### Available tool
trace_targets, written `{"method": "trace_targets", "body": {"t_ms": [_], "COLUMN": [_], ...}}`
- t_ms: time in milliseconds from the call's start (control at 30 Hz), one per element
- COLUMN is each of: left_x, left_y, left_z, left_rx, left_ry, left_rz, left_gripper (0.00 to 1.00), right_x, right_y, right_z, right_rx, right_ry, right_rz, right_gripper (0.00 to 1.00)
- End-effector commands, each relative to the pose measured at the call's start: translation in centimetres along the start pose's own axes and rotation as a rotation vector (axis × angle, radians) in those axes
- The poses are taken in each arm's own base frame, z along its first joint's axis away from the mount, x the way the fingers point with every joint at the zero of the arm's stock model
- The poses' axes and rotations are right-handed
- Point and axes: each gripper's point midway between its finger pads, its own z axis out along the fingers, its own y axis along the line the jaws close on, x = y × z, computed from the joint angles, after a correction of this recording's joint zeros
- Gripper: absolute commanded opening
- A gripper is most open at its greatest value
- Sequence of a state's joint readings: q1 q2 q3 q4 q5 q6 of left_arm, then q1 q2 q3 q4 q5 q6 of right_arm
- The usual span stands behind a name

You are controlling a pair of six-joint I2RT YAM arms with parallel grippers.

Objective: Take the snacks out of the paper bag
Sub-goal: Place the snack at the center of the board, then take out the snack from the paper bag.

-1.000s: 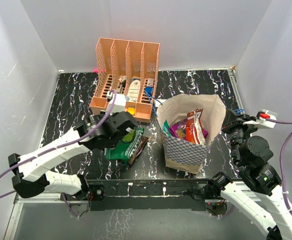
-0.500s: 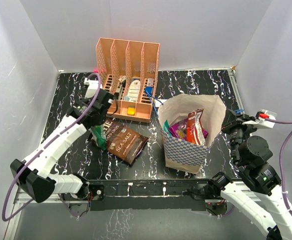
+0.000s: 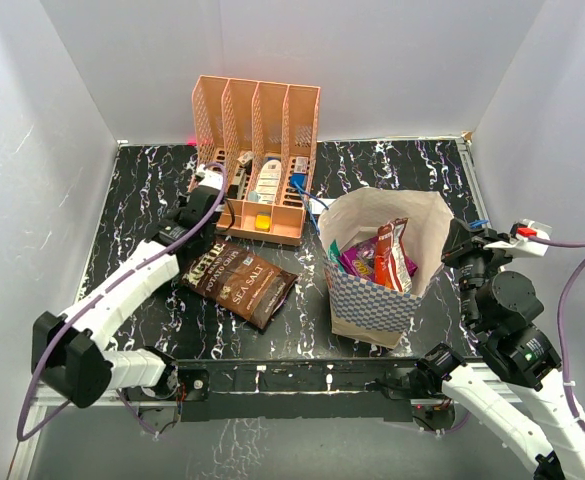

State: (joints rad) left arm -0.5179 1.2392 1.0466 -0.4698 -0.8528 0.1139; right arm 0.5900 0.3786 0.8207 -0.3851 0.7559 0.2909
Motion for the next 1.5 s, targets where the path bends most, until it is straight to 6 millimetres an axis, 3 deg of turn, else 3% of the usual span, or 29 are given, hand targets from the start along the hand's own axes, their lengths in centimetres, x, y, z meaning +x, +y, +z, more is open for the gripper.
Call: {"method": "trace_targets", "body": {"t_ms": [0,133,267,400,533,633,800,933,1133,1400,1467], "left_x": [0.6,2.3,4.3,6.6,7.7,6.9,5.8,2.4,-6.8,-16.6,-18.4], "left_y": [-8.5,-14.4,-18.2,-20.6,-22.0,-22.5,-21.9,-19.2,-13.2,-9.0,-9.1], "left_z": [0.0,-1.8,-3.4,-4.0,-5.0,-7.0,-9.2,-11.7,-17.6,-26.8,-29.3], "left_rx": [0.389,0.657,0.831,0.895,0.958,1.067,1.146,1.196,1.331,1.731,1.810], "left_ry": [0.031,0.150,0.234,0.338,0.383,0.323,0.264,0.155,-0.094,-0.346,-0.422], "left_rz": [-0.042,-0.151,-0.207,-0.271,-0.357,-0.454,-0.590,-0.636,-0.697,-0.798,-0.771], "left_gripper": [0.00,0.00,0.00,0.16,0.39,0.51,0.56,0.58,0.67,0.63,0.63], "right_x": [-1.5,-1.7,-1.8,-1.8,-1.6,-1.4,-1.5,-1.3,-1.0,-1.0,-1.0], "right_y": [0.6,0.7,0.7,0.9,0.9,0.9,0.9,1.2,1.6,1.6,1.6], "right_z": [-0.1,0.0,0.0,0.1,0.1,0.1,0.0,-0.1,-0.1,-0.3,-0.3], "right_rx": [-0.025,-0.023,-0.021,-0.024,-0.028,-0.029,-0.035,-0.051,-0.069,-0.078,-0.080], "right_ry": [-0.045,-0.047,-0.048,-0.046,-0.041,-0.038,-0.039,-0.030,-0.021,-0.022,-0.022], "right_rz": [0.057,0.054,0.055,0.054,0.056,0.055,0.061,0.057,0.068,0.077,0.078], "right_gripper": [0.08,0.08,0.08,0.08,0.08,0.08,0.08,0.08,0.08,0.08,0.08]}}
